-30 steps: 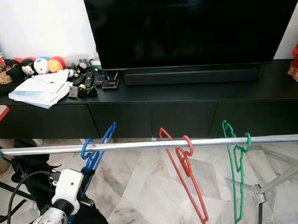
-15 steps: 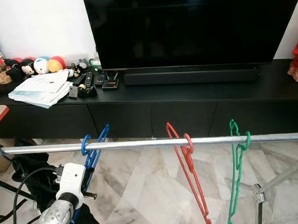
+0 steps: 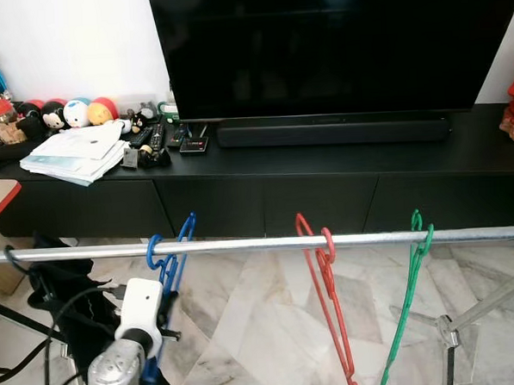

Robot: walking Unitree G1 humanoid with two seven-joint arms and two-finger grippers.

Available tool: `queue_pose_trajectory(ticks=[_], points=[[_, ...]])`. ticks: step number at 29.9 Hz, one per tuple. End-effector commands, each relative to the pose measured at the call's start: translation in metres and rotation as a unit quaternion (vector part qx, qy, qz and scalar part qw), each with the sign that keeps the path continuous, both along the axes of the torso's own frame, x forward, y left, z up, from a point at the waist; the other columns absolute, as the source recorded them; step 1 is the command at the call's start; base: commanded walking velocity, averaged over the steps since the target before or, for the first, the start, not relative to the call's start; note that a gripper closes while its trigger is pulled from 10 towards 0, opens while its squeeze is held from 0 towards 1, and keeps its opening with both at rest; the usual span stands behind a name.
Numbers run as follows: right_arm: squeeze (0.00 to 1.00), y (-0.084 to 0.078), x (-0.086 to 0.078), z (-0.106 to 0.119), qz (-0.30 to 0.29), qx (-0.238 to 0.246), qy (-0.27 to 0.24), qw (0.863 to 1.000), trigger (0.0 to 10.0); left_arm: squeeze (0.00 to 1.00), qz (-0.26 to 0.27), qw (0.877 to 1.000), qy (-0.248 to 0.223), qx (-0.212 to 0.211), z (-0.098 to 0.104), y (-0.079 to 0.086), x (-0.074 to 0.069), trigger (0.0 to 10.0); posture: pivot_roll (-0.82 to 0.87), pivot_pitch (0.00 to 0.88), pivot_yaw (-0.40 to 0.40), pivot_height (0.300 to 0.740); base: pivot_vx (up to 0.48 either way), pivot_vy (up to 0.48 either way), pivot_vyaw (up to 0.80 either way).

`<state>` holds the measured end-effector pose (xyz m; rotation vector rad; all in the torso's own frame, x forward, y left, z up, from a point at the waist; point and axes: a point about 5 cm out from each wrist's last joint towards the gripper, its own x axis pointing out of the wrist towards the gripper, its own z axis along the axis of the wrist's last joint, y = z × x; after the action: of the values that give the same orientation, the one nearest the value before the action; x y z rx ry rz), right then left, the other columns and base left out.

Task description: Hang hanger

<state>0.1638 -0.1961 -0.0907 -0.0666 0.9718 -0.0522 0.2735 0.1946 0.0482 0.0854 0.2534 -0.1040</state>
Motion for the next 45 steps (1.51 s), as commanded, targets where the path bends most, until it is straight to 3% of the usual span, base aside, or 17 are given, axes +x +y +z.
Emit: queue_pose_trajectory(ticks=[1,5,14,22,23,24,25,30,45], points=[[0.00,0.003,-0.003,-0.002,0.002,0.003,0.007,1.000,10.0,1.00,0.014,1.000,-0.009,-0.013,0.004,0.006,-0.003,10.0,-0.01,0.070,0.061,0.740,0.000,0.000,0.00],[0.00,0.003,-0.003,-0.002,0.002,0.003,0.007,1.000,10.0,1.00,0.018,1.000,-0.014,-0.012,0.005,0.007,-0.004,10.0,-0.01,0.071,0.061,0.740,0.000,0.000,0.00],[0.00,0.003,-0.004,-0.002,0.004,0.003,0.009,1.000,10.0,1.00,0.022,0.996,-0.078,-0.047,0.023,0.002,-0.019,10.0,-0.01,0.063,0.068,0.740,0.000,0.000,0.00],[0.00,0.004,-0.004,-0.002,0.004,0.005,0.009,1.000,10.0,1.00,0.020,0.994,-0.095,-0.047,0.029,-0.005,-0.035,10.0,-0.01,0.055,0.078,0.740,0.000,0.000,0.00],[0.00,0.004,-0.004,-0.003,0.004,0.005,0.009,1.000,10.0,0.40,0.020,0.995,-0.090,-0.039,0.029,-0.005,-0.037,10.0,-0.01,0.053,0.080,0.740,0.000,0.000,0.00],[0.00,0.004,-0.004,-0.003,0.004,0.005,0.009,1.000,10.0,0.40,0.020,0.995,-0.089,-0.037,0.028,-0.005,-0.037,10.0,-0.01,0.053,0.080,0.740,0.000,0.000,0.00],[0.00,0.004,-0.005,-0.003,0.003,0.005,0.009,1.000,10.0,0.00,0.020,0.996,-0.085,-0.025,0.025,-0.004,-0.039,10.0,-0.01,0.051,0.083,0.740,0.000,0.000,0.00],[0.00,0.004,-0.005,-0.003,-0.001,0.005,0.009,1.000,10.0,0.00,0.015,0.997,-0.061,-0.034,0.019,-0.004,-0.044,10.0,-0.01,0.051,0.086,0.740,0.000,0.000,0.00],[0.00,0.004,-0.003,-0.002,-0.005,0.005,0.006,1.000,10.0,0.00,0.028,0.997,-0.054,-0.041,0.015,-0.002,-0.043,10.0,-0.01,0.072,0.082,0.740,0.000,0.000,0.00]])
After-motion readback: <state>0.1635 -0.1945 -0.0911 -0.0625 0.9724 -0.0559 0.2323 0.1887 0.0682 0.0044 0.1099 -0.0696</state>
